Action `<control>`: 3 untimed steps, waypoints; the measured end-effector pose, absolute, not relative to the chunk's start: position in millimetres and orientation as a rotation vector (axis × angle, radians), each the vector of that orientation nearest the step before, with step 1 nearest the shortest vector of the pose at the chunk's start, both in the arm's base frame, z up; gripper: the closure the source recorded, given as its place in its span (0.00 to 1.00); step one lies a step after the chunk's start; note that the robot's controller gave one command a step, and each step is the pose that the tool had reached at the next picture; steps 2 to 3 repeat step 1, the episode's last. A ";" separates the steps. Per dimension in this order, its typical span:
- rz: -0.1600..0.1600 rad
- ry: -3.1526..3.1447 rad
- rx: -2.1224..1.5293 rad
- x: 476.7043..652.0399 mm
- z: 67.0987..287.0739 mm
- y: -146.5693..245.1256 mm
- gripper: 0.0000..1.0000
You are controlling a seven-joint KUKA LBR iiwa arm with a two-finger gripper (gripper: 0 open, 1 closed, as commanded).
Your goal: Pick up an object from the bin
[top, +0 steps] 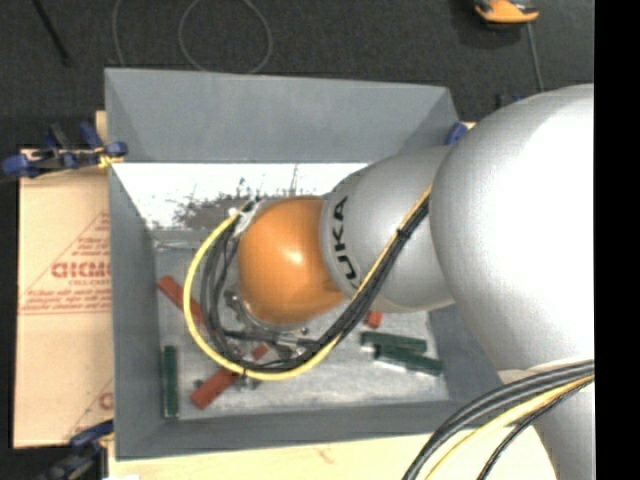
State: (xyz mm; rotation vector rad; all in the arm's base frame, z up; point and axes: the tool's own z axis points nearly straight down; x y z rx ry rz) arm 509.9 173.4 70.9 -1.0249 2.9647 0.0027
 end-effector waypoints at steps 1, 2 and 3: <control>0.000 2.949 -1.046 531.4 216.9 198.1 1.00; 0.000 2.949 -1.046 531.4 216.9 198.1 1.00; 0.000 2.949 -1.046 531.4 216.9 198.1 1.00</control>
Offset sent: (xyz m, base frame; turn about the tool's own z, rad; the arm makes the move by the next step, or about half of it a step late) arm 0.0182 0.0244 0.1403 -0.0220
